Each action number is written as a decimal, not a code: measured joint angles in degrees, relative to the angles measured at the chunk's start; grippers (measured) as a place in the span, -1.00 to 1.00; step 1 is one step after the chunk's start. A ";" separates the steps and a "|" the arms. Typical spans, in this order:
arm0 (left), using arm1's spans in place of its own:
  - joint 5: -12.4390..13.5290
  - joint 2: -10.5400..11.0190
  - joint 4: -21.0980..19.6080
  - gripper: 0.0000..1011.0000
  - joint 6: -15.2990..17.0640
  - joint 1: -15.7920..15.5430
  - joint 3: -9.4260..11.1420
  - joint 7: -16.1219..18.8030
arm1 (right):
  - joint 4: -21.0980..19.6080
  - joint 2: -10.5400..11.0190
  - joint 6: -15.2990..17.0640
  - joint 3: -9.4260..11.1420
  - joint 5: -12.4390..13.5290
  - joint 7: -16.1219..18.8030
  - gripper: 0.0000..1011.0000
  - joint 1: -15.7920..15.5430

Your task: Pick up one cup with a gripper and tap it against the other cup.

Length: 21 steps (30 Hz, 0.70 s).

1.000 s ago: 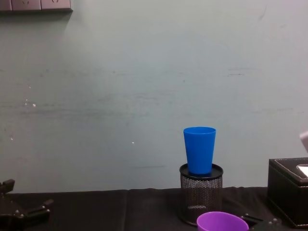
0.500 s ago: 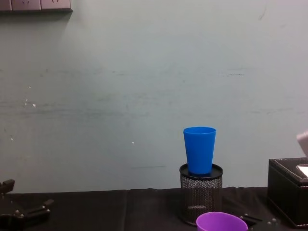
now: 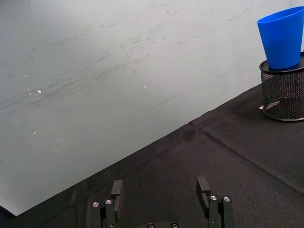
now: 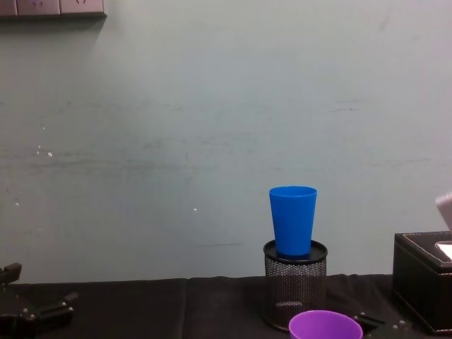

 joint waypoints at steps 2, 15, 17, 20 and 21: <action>0.00 0.00 0.00 0.98 0.00 0.00 0.00 0.00 | -0.01 0.01 -0.01 -0.01 0.00 0.00 0.64 0.00; 0.00 0.00 0.00 0.98 0.00 0.00 0.00 0.00 | -0.02 0.05 -0.07 -0.01 0.00 0.00 0.98 0.00; 0.00 0.00 0.00 0.98 0.00 0.00 0.00 0.00 | -0.03 0.05 -0.07 -0.01 0.00 0.00 0.98 0.00; 0.00 0.00 0.00 0.98 0.00 0.00 0.00 0.00 | -0.03 0.05 -0.09 -0.01 0.00 0.00 0.98 0.00; 0.00 0.00 0.00 0.98 0.00 0.00 0.00 0.00 | -0.03 0.05 -0.09 -0.01 0.00 0.00 0.98 0.00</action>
